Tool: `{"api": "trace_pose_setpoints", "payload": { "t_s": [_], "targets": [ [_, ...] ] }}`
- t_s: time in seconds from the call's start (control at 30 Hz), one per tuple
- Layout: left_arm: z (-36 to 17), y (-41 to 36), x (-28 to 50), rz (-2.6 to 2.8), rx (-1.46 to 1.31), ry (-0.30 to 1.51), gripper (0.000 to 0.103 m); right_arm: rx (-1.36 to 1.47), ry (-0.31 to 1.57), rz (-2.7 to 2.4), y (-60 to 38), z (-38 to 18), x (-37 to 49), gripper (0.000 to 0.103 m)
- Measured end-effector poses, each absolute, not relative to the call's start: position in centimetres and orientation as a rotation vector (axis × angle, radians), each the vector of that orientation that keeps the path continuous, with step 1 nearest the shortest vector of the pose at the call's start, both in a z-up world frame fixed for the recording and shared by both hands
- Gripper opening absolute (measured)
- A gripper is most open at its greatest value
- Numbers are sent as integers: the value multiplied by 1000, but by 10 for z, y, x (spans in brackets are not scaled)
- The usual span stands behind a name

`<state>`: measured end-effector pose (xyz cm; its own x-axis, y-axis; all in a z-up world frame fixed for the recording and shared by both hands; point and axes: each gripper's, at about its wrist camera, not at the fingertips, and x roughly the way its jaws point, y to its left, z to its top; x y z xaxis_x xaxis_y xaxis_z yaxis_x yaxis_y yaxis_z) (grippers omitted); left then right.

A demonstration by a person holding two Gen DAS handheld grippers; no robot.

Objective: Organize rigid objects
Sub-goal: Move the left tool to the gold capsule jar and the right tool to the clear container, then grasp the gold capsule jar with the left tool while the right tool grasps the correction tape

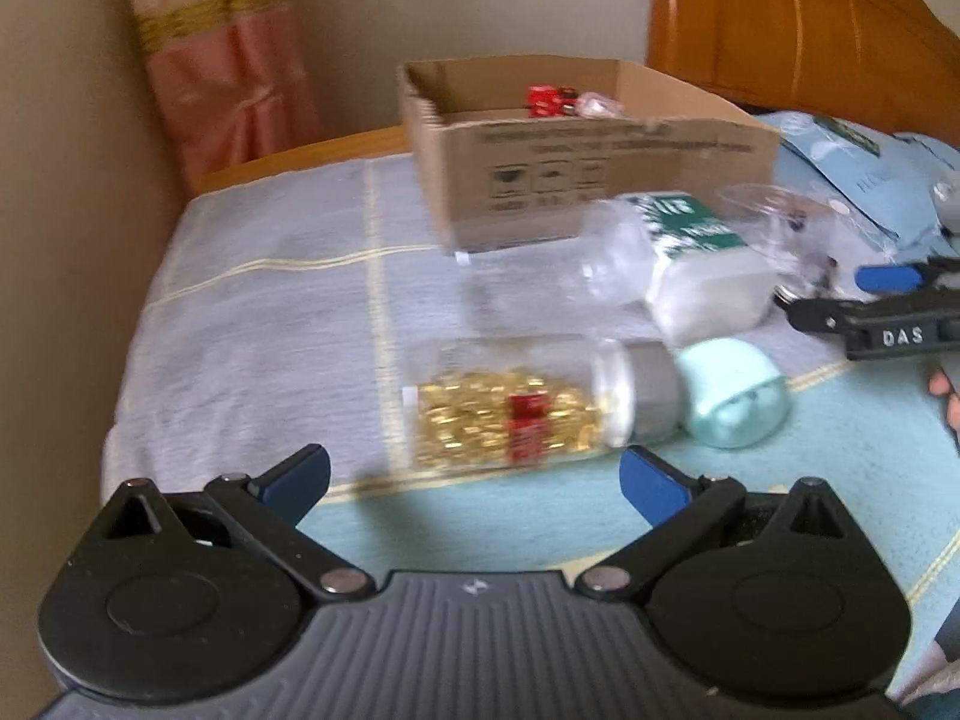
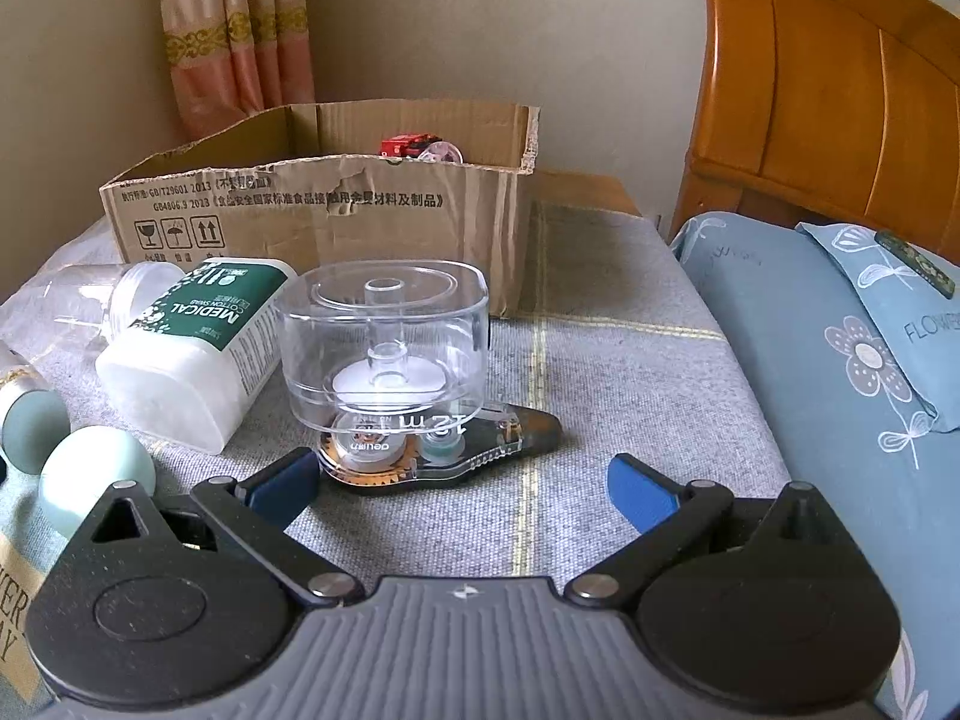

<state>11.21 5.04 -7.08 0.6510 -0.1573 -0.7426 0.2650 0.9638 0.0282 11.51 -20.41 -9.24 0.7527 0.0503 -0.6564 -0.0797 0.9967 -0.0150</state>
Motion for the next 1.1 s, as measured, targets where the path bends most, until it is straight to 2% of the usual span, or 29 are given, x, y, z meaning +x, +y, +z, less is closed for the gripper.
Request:
{"api": "trace_pose_setpoints", "payload": {
  "t_s": [0.3,1.1],
  "targets": [
    [-79,29,116,-251,100,856,102,-42,711,72,-205,-93,115,103],
    [-83,29,134,-199,75,838,102,-106,730,231,-202,-90,136,103]
  ]
}}
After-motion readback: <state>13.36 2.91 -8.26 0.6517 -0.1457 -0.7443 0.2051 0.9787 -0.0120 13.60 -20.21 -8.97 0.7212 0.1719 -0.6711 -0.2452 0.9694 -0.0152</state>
